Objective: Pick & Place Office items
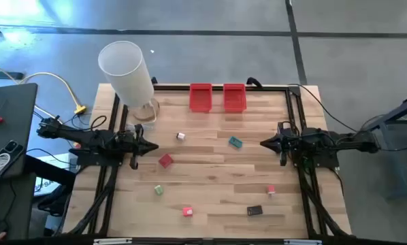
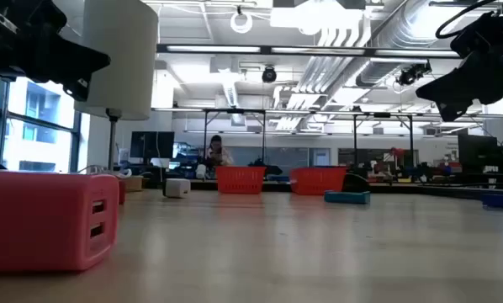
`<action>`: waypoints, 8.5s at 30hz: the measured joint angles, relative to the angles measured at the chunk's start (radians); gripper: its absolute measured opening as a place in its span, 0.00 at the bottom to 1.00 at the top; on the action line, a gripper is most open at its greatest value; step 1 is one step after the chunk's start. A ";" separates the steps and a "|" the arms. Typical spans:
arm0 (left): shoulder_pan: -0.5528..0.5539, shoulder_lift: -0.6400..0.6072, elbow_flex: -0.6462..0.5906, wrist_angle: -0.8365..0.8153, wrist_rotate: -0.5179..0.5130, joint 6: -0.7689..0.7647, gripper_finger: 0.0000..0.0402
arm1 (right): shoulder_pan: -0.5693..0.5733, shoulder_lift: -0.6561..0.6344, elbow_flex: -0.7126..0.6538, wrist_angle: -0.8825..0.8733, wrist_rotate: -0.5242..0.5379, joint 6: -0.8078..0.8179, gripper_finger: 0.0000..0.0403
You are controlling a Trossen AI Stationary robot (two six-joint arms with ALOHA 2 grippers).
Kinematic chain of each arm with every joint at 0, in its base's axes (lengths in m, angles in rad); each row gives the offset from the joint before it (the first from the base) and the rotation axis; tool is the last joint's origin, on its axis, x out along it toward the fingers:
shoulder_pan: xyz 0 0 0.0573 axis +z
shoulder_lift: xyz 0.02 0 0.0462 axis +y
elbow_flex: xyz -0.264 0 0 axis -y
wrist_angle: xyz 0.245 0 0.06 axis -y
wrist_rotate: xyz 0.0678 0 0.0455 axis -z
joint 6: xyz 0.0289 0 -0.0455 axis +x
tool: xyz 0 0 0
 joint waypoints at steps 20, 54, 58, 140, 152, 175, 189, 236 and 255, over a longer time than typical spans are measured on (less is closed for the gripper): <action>0.000 0.000 0.000 0.000 0.000 0.000 0.00 | 0.000 0.000 0.000 0.000 0.000 0.000 0.01; 0.001 0.007 0.000 0.074 -0.016 0.107 0.00 | 0.000 0.000 -0.001 0.013 0.000 -0.030 0.01; 0.001 0.007 0.000 0.074 -0.016 -0.012 0.00 | 0.000 0.000 -0.001 0.014 0.000 -0.023 0.01; 0.001 0.103 0.000 0.075 -0.034 0.074 0.00 | -0.047 1.087 0.587 -0.233 0.045 0.109 0.70; 0.001 0.102 0.000 0.074 -0.032 0.074 0.00 | -0.041 1.294 0.587 -0.267 0.056 0.173 0.70; 0.001 0.135 0.000 0.078 -0.030 0.066 0.00 | 0.105 1.321 0.279 0.162 0.327 0.344 0.70; 0.001 0.135 0.000 0.095 -0.030 0.084 0.00 | 0.140 1.324 0.022 0.661 0.418 0.393 0.70; 0.001 0.135 0.000 0.097 -0.030 0.098 0.00 | 0.177 1.682 0.016 1.059 0.550 0.336 0.70; 0.001 0.135 0.000 0.097 -0.030 0.103 0.00 | 0.175 1.683 0.016 1.069 0.543 0.330 0.70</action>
